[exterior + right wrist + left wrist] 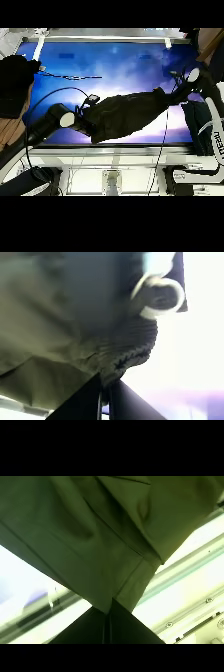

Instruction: Fold the clothes and pants, and hang the long-sleeved shirts on hangers.

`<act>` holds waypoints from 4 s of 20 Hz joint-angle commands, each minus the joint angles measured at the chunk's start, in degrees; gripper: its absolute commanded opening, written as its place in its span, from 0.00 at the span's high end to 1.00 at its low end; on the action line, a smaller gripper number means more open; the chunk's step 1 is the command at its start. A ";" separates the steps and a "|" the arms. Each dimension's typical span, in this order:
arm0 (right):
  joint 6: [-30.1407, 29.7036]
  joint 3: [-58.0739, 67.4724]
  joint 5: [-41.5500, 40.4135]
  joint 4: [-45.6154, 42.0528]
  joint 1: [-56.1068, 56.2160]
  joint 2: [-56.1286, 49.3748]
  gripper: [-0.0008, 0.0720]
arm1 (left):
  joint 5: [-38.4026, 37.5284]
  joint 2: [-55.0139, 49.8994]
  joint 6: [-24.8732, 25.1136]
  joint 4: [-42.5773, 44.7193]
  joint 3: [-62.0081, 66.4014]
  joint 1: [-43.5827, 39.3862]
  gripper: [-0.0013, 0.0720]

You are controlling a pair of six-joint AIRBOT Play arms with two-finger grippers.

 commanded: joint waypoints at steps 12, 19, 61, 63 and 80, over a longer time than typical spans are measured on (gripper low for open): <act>-0.96 -0.66 1.09 -2.16 -0.02 2.29 0.21 | 5.27 1.84 -4.55 -1.68 -4.81 -1.75 0.12; -1.25 15.13 -0.85 -2.95 -0.02 4.35 0.23 | 5.27 9.05 -6.12 -1.68 -3.32 -1.75 0.12; -18.49 23.67 6.03 24.87 -13.57 -24.98 0.04 | 5.25 9.46 -16.74 1.11 -3.32 -1.75 0.12; -18.45 23.76 6.27 23.78 -12.66 -26.49 0.04 | 5.25 9.46 -16.74 1.11 -3.32 -1.75 0.12; -19.56 23.76 8.94 20.79 -6.64 -33.44 0.56 | 5.27 9.46 -17.57 1.14 -3.32 -1.75 0.12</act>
